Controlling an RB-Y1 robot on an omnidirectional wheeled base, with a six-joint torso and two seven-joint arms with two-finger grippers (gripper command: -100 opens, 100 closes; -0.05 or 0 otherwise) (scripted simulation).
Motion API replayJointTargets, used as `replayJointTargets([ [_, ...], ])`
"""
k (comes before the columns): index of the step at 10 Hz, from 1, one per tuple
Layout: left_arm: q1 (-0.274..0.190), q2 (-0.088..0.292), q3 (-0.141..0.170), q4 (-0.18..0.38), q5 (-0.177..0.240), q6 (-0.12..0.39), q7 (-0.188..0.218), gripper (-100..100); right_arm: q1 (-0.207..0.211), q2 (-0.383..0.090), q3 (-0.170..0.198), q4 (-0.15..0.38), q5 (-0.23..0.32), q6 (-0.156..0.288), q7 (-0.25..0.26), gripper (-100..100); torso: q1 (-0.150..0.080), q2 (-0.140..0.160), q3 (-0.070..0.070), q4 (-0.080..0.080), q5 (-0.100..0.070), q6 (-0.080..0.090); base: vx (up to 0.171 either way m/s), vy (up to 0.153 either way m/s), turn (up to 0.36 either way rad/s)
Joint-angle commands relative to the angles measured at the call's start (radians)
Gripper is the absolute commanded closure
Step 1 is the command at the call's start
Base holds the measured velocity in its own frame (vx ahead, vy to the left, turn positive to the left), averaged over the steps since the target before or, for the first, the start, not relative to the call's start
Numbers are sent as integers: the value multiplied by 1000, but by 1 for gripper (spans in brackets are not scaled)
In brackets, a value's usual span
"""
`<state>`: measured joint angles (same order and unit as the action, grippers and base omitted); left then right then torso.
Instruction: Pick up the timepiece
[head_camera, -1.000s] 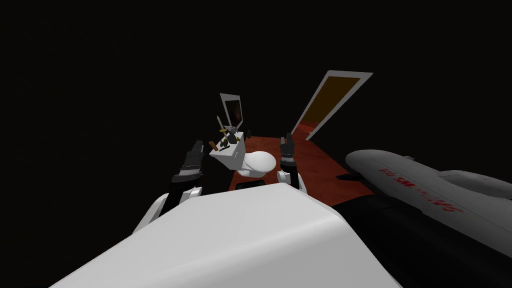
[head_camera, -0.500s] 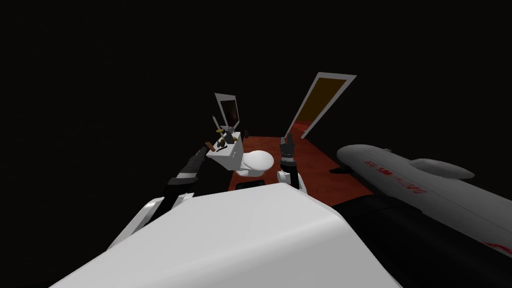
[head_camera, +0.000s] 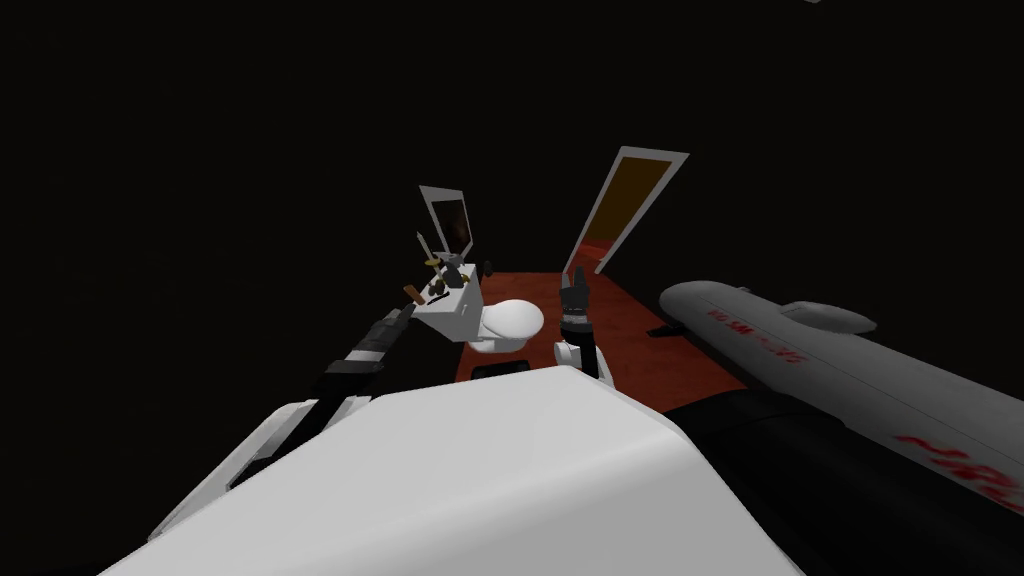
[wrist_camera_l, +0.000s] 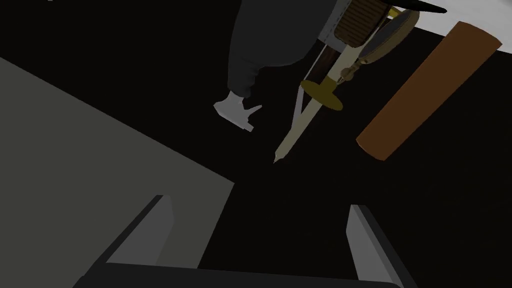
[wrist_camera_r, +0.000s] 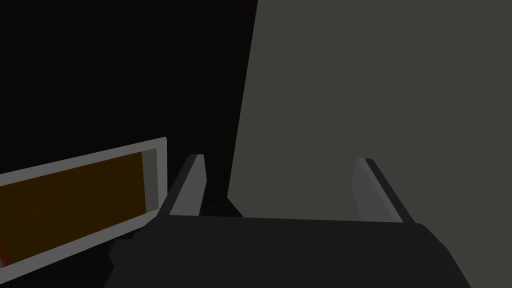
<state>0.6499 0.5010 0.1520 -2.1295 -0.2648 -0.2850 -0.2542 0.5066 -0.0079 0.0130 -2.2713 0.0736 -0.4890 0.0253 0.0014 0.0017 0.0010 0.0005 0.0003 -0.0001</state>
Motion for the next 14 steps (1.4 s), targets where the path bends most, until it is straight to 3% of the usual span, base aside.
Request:
replayJointTargets([
  [1,24,50,15,24,-16,7,-9,-100,0,0,0,0,0,0,0,0,0,0,0,0,0,0,-24,6,-97],
  [7,42,169,22,88,-60,49,-22,-100,0,0,0,0,0,0,0,0,0,-3,-1,-1,0,0,1,6,-69],
  [8,35,203,16,104,-72,58,-19,-100,0,0,0,0,0,0,0,0,0,-3,-2,-1,0,0,47,8,-42],
  [14,-27,321,-21,148,-106,83,-2,-100,0,0,0,0,0,0,0,0,0,-8,-4,-2,0,0,72,8,2],
])
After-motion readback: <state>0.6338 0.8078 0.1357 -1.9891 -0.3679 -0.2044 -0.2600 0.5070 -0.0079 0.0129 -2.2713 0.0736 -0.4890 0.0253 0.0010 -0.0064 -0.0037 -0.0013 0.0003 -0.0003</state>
